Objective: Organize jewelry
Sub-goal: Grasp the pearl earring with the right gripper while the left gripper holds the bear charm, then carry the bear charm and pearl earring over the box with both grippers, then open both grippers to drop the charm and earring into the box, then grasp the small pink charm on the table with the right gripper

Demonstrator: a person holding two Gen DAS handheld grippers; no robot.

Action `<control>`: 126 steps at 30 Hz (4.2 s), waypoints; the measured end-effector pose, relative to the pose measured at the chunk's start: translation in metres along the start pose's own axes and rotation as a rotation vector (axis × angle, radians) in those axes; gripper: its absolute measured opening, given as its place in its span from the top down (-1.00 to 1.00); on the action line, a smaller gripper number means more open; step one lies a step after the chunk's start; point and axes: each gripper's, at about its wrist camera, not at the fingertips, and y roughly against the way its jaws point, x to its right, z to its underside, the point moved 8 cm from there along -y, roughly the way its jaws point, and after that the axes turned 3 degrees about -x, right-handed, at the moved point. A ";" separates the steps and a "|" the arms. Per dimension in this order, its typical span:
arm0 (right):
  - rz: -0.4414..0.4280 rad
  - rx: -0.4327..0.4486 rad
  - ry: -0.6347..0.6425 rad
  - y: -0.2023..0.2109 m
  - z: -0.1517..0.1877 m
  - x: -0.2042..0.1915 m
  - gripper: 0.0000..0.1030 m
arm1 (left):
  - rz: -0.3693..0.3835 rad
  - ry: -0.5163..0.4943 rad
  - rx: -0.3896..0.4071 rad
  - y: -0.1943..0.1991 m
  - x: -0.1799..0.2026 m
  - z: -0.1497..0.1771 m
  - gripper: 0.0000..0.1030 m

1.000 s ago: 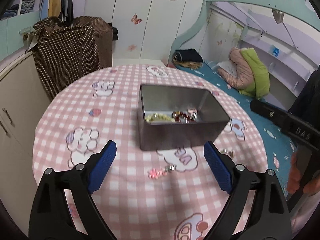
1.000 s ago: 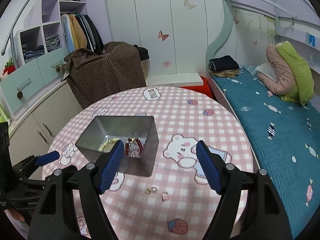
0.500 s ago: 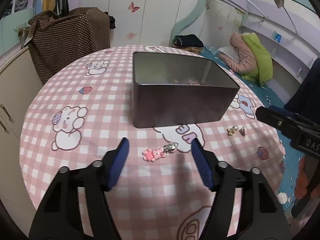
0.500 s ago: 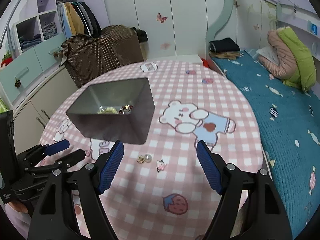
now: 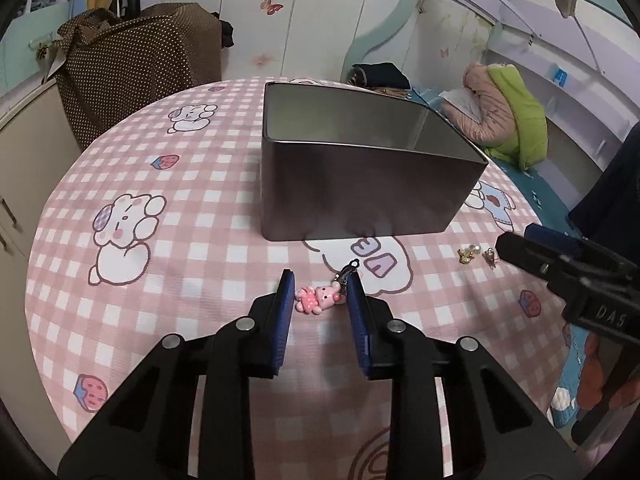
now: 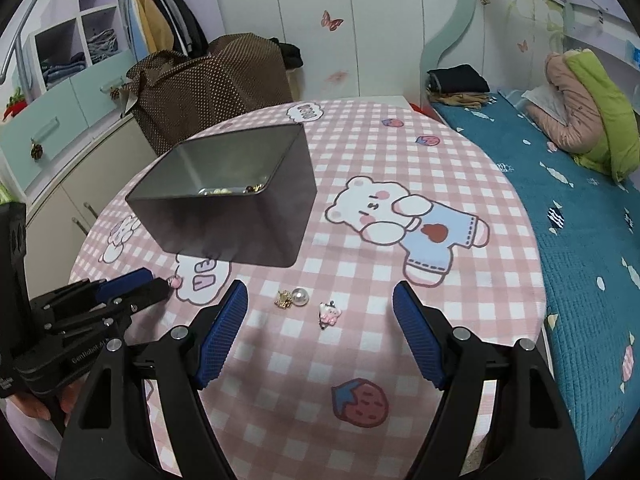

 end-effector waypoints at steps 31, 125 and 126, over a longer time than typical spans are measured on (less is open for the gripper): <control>0.017 -0.041 0.157 -0.023 0.004 -0.024 0.66 | 0.049 0.074 0.100 0.034 -0.013 -0.018 0.48; -0.029 -0.057 0.120 -0.017 0.014 -0.013 0.75 | -0.039 0.073 0.007 -0.008 -0.033 -0.091 0.70; -0.025 -0.059 0.116 -0.017 0.014 -0.011 0.75 | -0.041 0.071 0.008 -0.008 -0.032 -0.090 0.70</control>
